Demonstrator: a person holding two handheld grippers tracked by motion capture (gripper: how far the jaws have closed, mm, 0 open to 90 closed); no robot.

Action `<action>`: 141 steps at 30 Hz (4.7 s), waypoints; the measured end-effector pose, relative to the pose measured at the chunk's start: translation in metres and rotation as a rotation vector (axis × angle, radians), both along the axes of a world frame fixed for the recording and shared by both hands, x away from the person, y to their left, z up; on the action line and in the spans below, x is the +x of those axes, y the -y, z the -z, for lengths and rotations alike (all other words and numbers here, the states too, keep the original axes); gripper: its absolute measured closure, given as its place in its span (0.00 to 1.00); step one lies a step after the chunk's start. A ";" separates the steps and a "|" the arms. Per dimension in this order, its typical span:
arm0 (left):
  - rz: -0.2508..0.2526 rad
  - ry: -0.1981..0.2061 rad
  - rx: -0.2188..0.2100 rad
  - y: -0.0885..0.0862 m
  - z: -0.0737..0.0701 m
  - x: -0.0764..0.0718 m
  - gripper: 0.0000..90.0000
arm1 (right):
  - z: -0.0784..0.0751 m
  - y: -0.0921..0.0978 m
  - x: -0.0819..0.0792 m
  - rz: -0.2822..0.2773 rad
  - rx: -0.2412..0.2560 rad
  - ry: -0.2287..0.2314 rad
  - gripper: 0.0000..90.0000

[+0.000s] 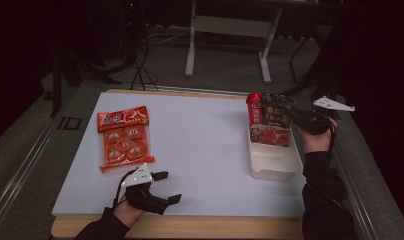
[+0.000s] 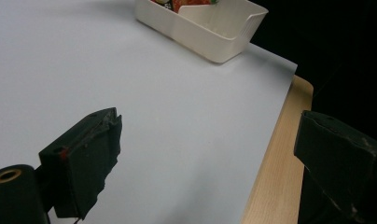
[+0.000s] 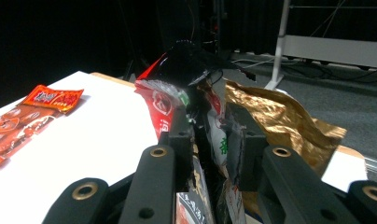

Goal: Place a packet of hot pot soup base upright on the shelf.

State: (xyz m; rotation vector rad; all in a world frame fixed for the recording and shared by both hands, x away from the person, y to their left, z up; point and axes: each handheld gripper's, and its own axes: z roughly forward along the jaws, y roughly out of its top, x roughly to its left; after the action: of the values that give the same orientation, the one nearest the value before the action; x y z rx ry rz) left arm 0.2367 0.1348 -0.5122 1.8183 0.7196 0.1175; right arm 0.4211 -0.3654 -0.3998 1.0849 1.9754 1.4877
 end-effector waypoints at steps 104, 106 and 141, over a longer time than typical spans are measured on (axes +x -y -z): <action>-0.454 -0.002 0.235 -0.131 -0.030 0.051 0.98 | 0.017 -0.096 -0.140 -0.386 0.021 -0.045 0.16; -0.489 -0.022 0.260 -0.141 -0.026 0.062 0.99 | 0.017 -0.097 -0.140 -0.393 0.024 -0.041 0.16; -0.713 -0.146 0.404 -0.189 0.032 0.151 1.00 | 0.022 -0.101 -0.140 -0.409 0.014 -0.061 0.16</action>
State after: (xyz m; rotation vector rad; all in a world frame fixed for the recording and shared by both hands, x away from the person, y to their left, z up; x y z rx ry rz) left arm 0.3882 0.3239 -0.5441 1.8725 1.5125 0.6409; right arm 0.2811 -0.2649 -0.4218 0.7669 2.3349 1.6847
